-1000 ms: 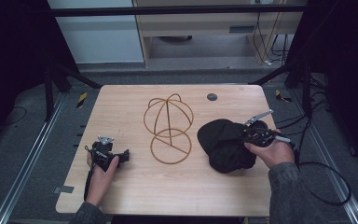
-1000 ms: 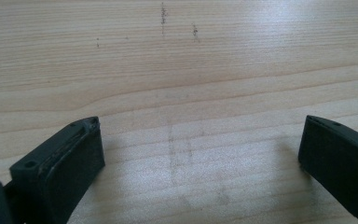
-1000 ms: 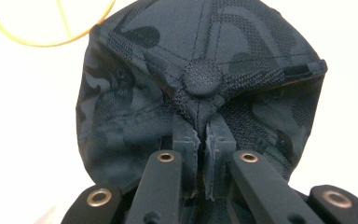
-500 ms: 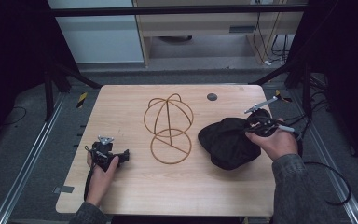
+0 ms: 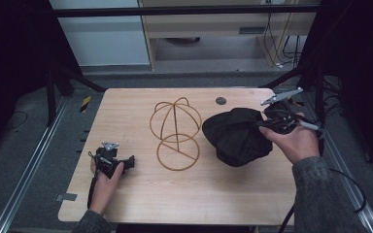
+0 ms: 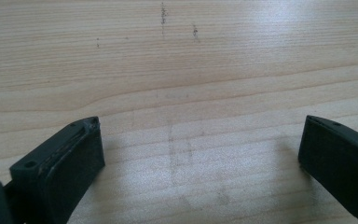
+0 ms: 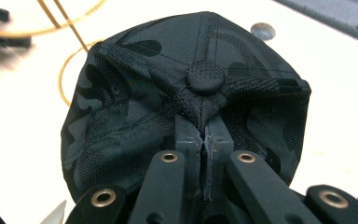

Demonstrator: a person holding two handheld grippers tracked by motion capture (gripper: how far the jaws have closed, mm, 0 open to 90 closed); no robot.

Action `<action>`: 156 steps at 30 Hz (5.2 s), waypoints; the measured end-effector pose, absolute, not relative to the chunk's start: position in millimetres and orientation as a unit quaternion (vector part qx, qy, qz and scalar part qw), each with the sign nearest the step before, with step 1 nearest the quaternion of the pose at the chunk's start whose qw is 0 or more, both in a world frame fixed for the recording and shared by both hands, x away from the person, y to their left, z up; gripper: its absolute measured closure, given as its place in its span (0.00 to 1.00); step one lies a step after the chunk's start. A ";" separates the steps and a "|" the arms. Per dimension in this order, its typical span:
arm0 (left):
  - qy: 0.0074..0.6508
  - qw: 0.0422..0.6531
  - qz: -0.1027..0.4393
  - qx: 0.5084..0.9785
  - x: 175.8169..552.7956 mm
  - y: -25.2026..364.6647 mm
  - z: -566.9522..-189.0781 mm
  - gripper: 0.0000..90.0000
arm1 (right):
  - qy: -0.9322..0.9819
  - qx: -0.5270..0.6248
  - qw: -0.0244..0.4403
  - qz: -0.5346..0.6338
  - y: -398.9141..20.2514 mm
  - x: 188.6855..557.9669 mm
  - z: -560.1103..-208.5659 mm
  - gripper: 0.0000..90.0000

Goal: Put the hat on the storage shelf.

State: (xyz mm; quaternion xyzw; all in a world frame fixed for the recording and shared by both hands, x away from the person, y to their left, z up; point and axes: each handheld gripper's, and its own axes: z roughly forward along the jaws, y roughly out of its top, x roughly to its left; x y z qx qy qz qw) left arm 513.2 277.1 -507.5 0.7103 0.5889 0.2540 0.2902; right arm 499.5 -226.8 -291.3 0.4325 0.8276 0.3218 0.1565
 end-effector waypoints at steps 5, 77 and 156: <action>0.590 0.292 0.255 0.708 513.3 276.8 -507.7 0.00 | 0.816 0.431 0.170 0.346 -231.3 492.9 -272.7 0.97; 0.590 0.293 0.254 0.708 513.1 276.7 -507.7 0.00 | 0.801 0.367 0.192 0.434 -126.0 508.4 -165.5 0.97; 0.587 0.292 0.253 0.712 513.0 277.5 -507.5 0.00 | 0.853 0.333 0.114 0.384 -74.0 541.9 -227.6 0.97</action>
